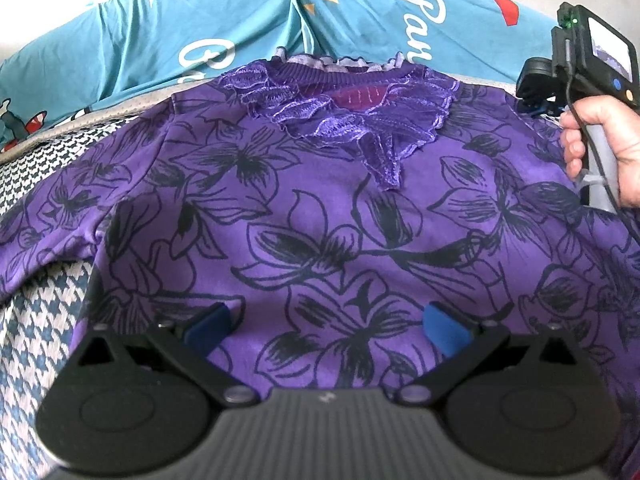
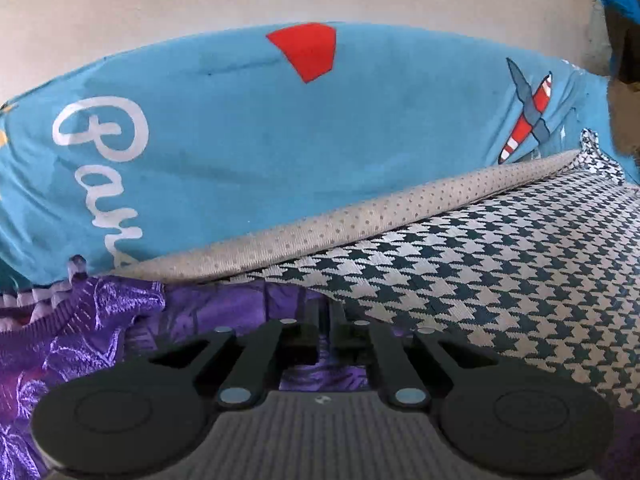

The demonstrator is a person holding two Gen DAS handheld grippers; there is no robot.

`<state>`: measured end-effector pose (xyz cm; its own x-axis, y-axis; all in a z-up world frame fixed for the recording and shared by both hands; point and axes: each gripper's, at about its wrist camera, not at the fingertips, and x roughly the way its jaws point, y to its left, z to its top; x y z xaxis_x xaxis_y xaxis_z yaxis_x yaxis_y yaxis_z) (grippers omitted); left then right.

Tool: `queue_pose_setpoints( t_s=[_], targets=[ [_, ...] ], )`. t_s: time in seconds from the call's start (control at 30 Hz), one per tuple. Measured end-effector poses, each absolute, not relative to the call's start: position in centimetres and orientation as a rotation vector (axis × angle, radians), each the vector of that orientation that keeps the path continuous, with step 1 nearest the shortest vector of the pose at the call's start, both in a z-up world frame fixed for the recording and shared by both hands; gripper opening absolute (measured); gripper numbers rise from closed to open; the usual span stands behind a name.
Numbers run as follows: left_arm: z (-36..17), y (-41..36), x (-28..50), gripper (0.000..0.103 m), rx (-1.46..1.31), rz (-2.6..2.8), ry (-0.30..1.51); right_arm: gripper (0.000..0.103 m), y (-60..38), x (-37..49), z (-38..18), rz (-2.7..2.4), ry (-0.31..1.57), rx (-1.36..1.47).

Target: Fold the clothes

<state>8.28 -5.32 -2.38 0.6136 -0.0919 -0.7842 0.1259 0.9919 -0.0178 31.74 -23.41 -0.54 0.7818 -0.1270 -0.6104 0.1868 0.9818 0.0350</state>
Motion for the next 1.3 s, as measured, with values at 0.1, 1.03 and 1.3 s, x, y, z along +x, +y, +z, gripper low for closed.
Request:
queue_pose_setpoints(
  t_s=[0.1,1.03,1.3],
  targets=[
    [-2.0,-5.4,8.1,0.103,0.037,-0.138,0.891,0.029,-23.7,30.8,0.6,-0.167,0.631,0.143],
    [-1.4,-6.8,5.5,0.103,0.128,-0.185,0.846,0.053,-30.8,15.3,4.3,-0.232,0.698,0.185],
    [-1.6,-7.3,4.8,0.103,0.167,-0.192,0.836,0.054,-36.5,12.0,4.6,-0.442,0.711,0.144]
  ],
)
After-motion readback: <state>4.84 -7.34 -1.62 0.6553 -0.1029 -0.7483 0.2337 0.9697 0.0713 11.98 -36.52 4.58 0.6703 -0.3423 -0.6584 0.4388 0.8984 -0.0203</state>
